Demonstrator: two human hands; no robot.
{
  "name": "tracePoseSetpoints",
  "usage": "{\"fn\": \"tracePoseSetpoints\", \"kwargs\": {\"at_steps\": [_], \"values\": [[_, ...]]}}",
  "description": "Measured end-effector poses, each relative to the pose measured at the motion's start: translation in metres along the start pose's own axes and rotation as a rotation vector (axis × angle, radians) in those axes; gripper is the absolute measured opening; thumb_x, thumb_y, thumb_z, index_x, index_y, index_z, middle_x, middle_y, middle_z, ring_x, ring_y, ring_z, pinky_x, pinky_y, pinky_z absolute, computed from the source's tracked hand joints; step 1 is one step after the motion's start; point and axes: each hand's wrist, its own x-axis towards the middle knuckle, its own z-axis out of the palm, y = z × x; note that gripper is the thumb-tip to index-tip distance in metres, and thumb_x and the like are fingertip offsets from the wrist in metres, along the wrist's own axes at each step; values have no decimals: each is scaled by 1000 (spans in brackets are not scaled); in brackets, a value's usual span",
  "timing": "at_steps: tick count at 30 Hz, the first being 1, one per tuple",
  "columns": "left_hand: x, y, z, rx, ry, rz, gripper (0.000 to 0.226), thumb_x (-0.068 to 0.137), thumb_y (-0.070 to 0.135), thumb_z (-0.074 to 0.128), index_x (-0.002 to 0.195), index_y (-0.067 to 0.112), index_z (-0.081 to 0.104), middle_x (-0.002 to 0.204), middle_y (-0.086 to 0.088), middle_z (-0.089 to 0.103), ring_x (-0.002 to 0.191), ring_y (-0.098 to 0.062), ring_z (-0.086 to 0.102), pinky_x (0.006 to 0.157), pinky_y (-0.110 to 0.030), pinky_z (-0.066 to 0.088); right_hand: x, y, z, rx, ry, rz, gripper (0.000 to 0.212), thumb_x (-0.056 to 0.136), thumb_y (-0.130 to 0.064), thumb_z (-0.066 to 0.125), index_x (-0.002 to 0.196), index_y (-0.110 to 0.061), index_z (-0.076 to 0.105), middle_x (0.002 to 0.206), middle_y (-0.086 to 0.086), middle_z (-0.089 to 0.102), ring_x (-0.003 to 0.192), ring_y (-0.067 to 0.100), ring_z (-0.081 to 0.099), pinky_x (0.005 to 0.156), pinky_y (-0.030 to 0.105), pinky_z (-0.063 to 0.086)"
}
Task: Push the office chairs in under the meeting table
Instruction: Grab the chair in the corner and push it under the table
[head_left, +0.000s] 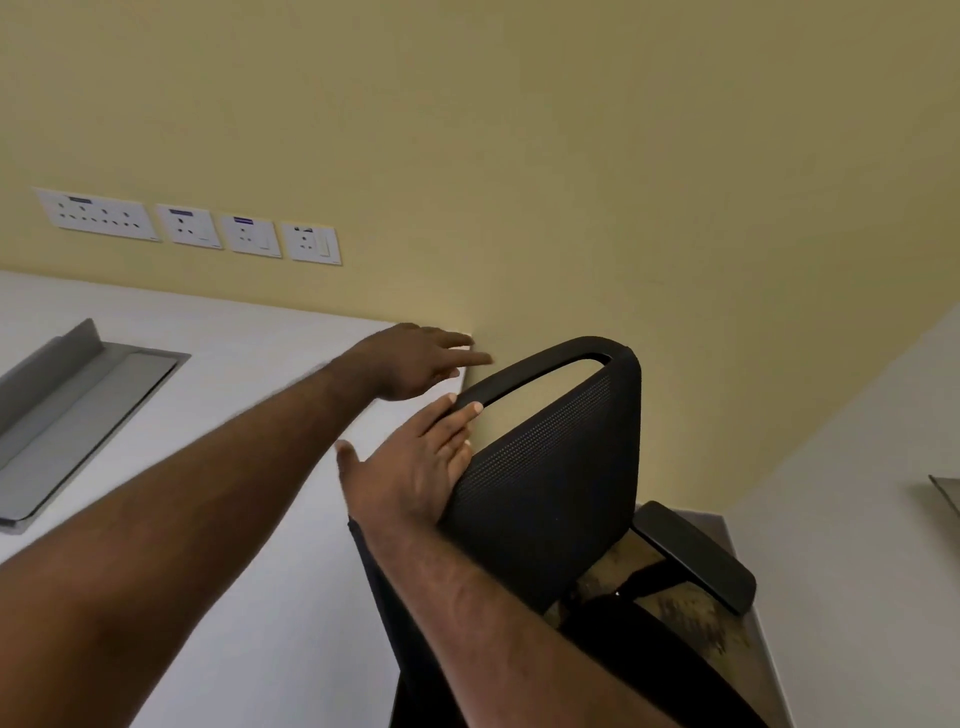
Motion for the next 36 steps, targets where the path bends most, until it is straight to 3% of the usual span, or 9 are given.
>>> {"fn": "tracePoseSetpoints", "kwargs": {"at_steps": [3, 6, 13, 17, 20, 23, 28, 32, 36], "values": [[22, 8, 8, 55, -37, 107, 86, 93, 1, 40, 144, 55, -4, 159, 0, 22, 139, -26, 32, 102, -39, 34, 0, -2, 6, -18, 3, 38, 132, 73, -59, 70, 142, 3, -24, 149, 33, -26, 145, 39, 5, 118, 42, 10], [34, 14, 12, 23, -26, 165, 92, 92, 0, 42, 141, 57, -11, 161, -1, 14, 136, -32, 36, 103, -39, 32, 0, 2, 9, -2, -3, 50, 136, 70, -58, 73, 141, 4, -26, 151, 31, -24, 146, 36, 2, 118, 39, 7], [45, 23, 16, 14, 87, 309, 64, 95, 11, 48, 149, 37, 24, 161, 0, 14, 133, -30, 39, 103, -41, 32, -9, 5, 4, 60, -15, 21, 139, 67, -61, 74, 141, 2, -26, 153, 27, -26, 147, 30, 1, 117, 35, 1], [54, 25, 17, 24, 123, 412, 38, 95, 6, 51, 131, 19, 49, 160, 0, 16, 142, -28, 25, 112, -46, 24, -21, 5, 5, 79, -19, -6, 141, 67, -58, 76, 140, 0, -29, 153, 25, -26, 147, 30, 0, 116, 34, -1], [66, 25, 15, 18, 103, 521, 15, 94, 12, 57, 108, 7, 56, 157, -4, 25, 145, -30, 20, 115, -48, 21, -34, 4, 9, 100, 0, -6, 141, 65, -54, 78, 141, -3, -29, 159, 23, -9, 147, 29, 4, 112, 32, -6], [70, 24, 15, 17, 137, 678, 18, 88, 16, 68, 93, 1, 59, 147, -16, 42, 140, -39, 28, 114, -52, 24, -42, 3, 13, 199, -16, 41, 138, 62, -47, 77, 142, -8, -29, 158, 14, 18, 142, 24, 21, 112, 29, -6], [55, 24, 21, -66, 192, 685, 20, 87, 14, 67, 88, -6, 62, 123, -25, 60, 134, -44, 37, 106, -57, 36, -48, 3, 15, 255, -68, 89, 125, 65, -39, 75, 147, -3, -12, 129, 6, 57, 108, 20, 55, 112, 30, 20], [36, 27, 28, -203, 183, 609, 18, 87, 10, 64, 86, -8, 62, 115, -26, 62, 136, -41, 36, 108, -51, 36, -59, 1, 12, 258, -143, 117, 99, 64, -32, 77, 138, -4, 19, 104, 3, 64, 86, 18, 59, 102, 38, 35], [6, 30, 31, -285, 201, 541, 15, 88, 9, 60, 82, -5, 59, 111, -24, 62, 133, -39, 41, 114, -49, 29, -83, 1, 10, 252, -214, 81, 94, 66, -26, 77, 137, -2, 20, 101, 5, 62, 84, 18, 59, 104, 38, 33]]}}
